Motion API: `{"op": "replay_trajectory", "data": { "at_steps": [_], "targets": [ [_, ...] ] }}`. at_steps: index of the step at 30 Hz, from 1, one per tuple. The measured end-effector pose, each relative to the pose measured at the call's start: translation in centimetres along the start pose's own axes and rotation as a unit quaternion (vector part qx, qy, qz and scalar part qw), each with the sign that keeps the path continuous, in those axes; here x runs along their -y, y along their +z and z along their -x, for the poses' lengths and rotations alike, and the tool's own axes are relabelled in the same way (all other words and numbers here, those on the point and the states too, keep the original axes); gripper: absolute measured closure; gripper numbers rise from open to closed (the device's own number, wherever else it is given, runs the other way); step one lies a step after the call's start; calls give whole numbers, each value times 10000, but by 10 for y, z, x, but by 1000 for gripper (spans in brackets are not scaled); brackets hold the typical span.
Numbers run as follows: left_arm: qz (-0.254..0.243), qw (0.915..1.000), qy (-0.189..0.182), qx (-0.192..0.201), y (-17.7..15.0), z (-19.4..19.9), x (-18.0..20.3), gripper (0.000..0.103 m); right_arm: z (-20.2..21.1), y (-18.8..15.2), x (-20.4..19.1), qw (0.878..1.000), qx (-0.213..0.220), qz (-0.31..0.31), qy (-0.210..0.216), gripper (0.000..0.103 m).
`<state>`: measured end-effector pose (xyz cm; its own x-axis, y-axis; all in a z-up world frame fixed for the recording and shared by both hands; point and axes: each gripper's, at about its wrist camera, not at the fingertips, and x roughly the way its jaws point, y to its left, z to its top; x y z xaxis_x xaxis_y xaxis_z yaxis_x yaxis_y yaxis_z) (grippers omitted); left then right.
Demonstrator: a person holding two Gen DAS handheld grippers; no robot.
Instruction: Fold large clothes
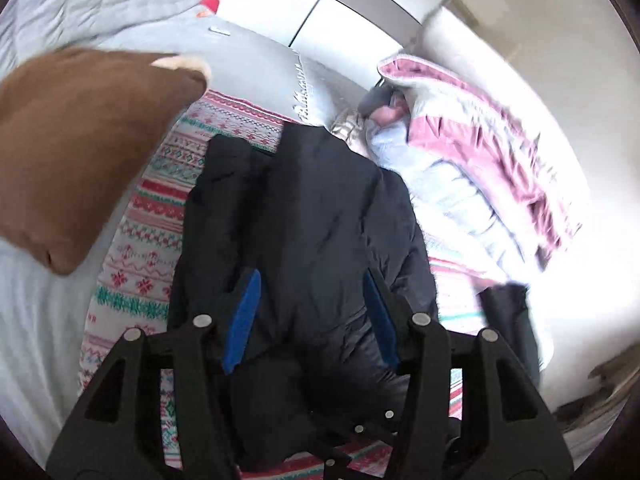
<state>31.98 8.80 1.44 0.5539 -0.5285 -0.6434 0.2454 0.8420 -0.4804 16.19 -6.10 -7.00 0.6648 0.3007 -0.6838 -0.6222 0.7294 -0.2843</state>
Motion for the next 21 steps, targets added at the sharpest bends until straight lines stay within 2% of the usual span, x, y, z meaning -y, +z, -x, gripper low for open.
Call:
{"op": "replay_trajectory", "data": {
  "at_steps": [2, 4, 5, 6, 8, 10, 13, 15, 17, 19, 21],
  "targets": [
    [-222, 9984, 440, -270, -2, -22, 6, 48, -1, -2, 6, 9998, -46, -167, 129, 89],
    [-227, 9949, 819, -539, -6, -44, 2, 48, 3, -1, 14, 9990, -47, -357, 272, 84],
    [-217, 9930, 956, -665, -8, -53, -2, 48, 7, -1, 17, 9983, -53, -428, 396, 78],
    [-206, 9915, 1036, -759, -9, -60, -5, 48, 13, -1, 23, 9971, -74, -493, 572, 75],
    [-190, 9897, 1125, -863, -9, -67, -10, 48, 34, 2, 37, 9923, -56, -669, 1046, 59],
    [-166, 9877, 1236, -945, -9, -68, -14, 48, 64, 3, 61, 9879, 256, -972, 1180, 55],
    [-160, 9866, 1210, -1085, -9, -71, -18, 49, 88, -2, 106, 9762, 473, -1799, 1119, 51],
    [-204, 9859, 1233, -1110, -10, -71, -20, 49, 86, -18, 141, 9628, 336, -2539, 857, 51],
    [-305, 9844, 1314, -1130, -13, -72, -18, 50, 72, -36, 160, 9521, -22, -2992, 628, 51],
    [-403, 9830, 1381, -1144, -17, -73, -15, 50, 59, -43, 162, 9464, -159, -3159, 658, 52],
    [-456, 9817, 1448, -1147, -18, -78, -11, 50, 51, -45, 155, 9494, -260, -3078, 567, 52]
  ]
}}
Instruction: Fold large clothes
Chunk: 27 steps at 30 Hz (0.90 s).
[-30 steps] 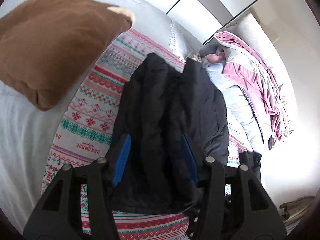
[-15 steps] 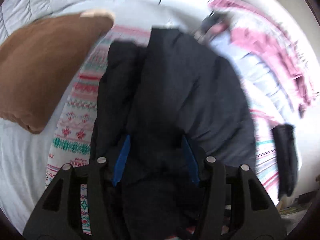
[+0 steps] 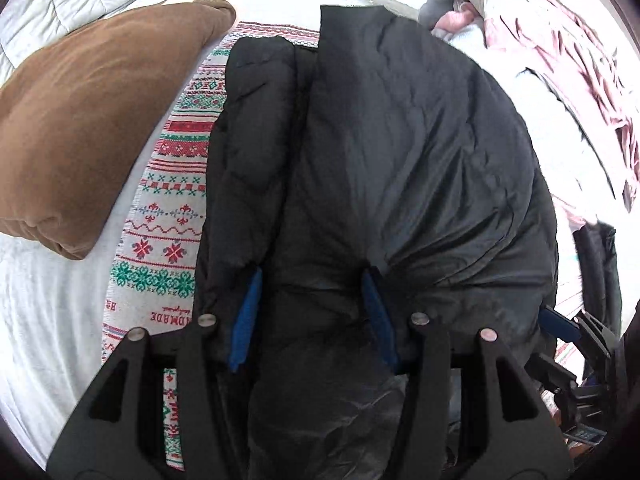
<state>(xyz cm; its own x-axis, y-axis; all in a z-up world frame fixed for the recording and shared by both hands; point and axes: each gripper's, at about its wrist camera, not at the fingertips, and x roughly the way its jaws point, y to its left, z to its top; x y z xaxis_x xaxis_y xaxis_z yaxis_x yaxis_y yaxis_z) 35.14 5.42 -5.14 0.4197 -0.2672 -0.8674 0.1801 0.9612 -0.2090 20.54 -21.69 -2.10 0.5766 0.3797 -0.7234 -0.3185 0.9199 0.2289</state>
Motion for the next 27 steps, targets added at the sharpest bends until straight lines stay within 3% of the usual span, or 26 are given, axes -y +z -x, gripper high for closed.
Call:
{"op": "replay_trajectory", "data": {
  "at_steps": [4, 10, 13, 16, 18, 21, 24, 27],
  "targets": [
    [-47, 9999, 77, -70, -4, -6, 0, 49, -25, -1, -8, 9988, -290, 152, -376, 52],
    [123, 9998, -42, -154, 6, 8, -6, 50, -32, 3, -8, 9977, -477, 91, -470, 52],
    [345, 9990, -61, 286, 10, 45, -15, 50, -18, 17, -11, 9985, -433, 139, -303, 51],
    [294, 9951, -312, 891, 17, 84, -11, 50, 20, 43, -1, 9999, 112, -29, -44, 51],
    [171, 9936, -497, 999, 29, 91, 1, 50, 38, 67, 15, 9987, 428, -283, 14, 51],
    [-70, 9944, -721, 772, 52, 75, 29, 49, 35, 101, 46, 9959, 560, -636, -331, 51],
    [-416, 9972, -271, 568, 82, 37, 53, 49, 20, 126, 70, 9930, 403, -1030, -412, 51],
    [-198, 9989, 43, 423, 103, 3, 47, 49, -10, 133, 65, 9930, 247, -1009, -566, 51]
  ]
}}
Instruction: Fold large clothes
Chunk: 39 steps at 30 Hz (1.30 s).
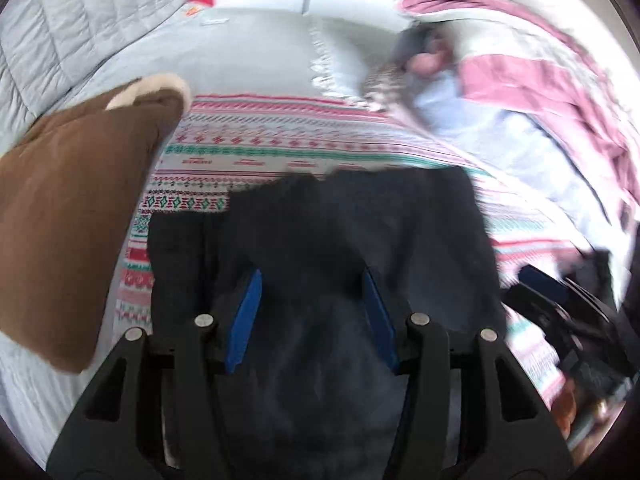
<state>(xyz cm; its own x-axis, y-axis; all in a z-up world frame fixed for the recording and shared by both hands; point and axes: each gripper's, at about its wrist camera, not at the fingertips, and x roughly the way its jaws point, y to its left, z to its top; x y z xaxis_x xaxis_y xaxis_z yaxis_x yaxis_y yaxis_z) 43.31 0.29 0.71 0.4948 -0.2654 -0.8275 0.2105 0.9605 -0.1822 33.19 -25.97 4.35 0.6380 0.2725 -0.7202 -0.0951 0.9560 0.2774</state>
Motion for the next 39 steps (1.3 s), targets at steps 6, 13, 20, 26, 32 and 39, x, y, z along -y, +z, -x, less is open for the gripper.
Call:
{"op": "replay_trajectory", "data": {
  "at_steps": [6, 13, 20, 26, 32, 39],
  "targets": [
    [665, 9976, 218, -3, -1, -40, -38, 47, -72, 3, -8, 9985, -491, 123, -229, 51],
    [691, 9966, 370, 235, -23, -54, -52, 46, -129, -7, -30, 9921, -1046, 508, -480, 51],
    [395, 9956, 774, 342, -29, -66, -45, 46, -151, -12, -33, 9888, -1130, 712, -667, 50],
    [341, 9954, 807, 388, -32, -76, -48, 45, -161, -21, -37, 9896, -913, 726, -844, 50],
    [209, 9969, 687, 314, -30, -65, -50, 44, -135, -20, -38, 9914, -741, 738, -783, 46],
    [1362, 9899, -241, 327, -51, 19, -88, 31, -8, -41, 10, 9993, -84, -338, -113, 20]
  ]
}}
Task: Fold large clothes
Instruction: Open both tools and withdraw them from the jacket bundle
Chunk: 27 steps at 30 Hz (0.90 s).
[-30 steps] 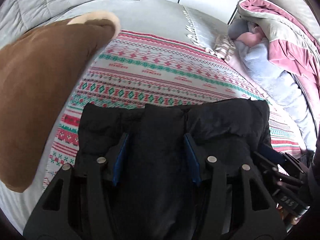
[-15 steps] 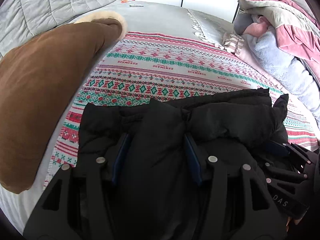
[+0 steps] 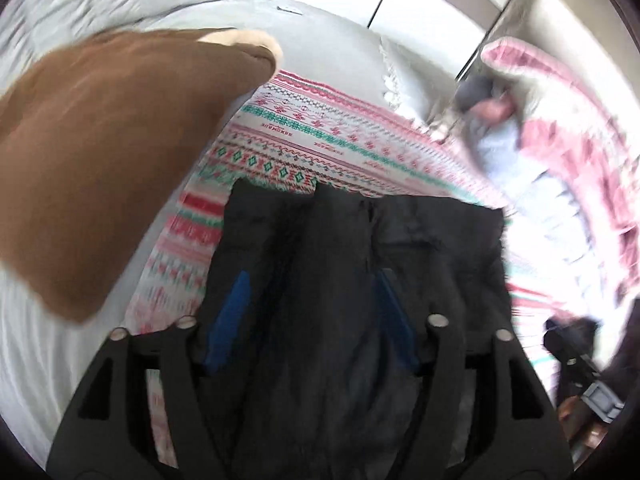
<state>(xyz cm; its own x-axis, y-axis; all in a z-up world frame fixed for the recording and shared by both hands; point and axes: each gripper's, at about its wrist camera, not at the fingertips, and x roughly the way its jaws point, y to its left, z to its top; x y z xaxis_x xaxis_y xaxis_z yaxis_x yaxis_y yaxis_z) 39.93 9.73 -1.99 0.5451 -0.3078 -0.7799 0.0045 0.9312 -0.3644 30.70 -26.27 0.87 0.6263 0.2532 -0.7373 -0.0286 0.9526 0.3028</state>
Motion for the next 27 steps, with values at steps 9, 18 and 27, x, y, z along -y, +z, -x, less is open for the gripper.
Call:
{"op": "replay_trajectory", "data": {
  "at_steps": [9, 18, 27],
  "targets": [
    [374, 9978, -209, -503, -59, 18, -30, 28, 25, -56, 80, 9894, -218, -1355, 467, 20],
    [505, 9932, -483, -934, -77, 2, -52, 28, -13, -60, 73, 9793, -581, -1632, 1051, 20],
    [220, 9945, -489, -904, -84, -2, -43, 22, -34, -67, 64, 9754, -801, -1684, 1179, 20]
  ]
}}
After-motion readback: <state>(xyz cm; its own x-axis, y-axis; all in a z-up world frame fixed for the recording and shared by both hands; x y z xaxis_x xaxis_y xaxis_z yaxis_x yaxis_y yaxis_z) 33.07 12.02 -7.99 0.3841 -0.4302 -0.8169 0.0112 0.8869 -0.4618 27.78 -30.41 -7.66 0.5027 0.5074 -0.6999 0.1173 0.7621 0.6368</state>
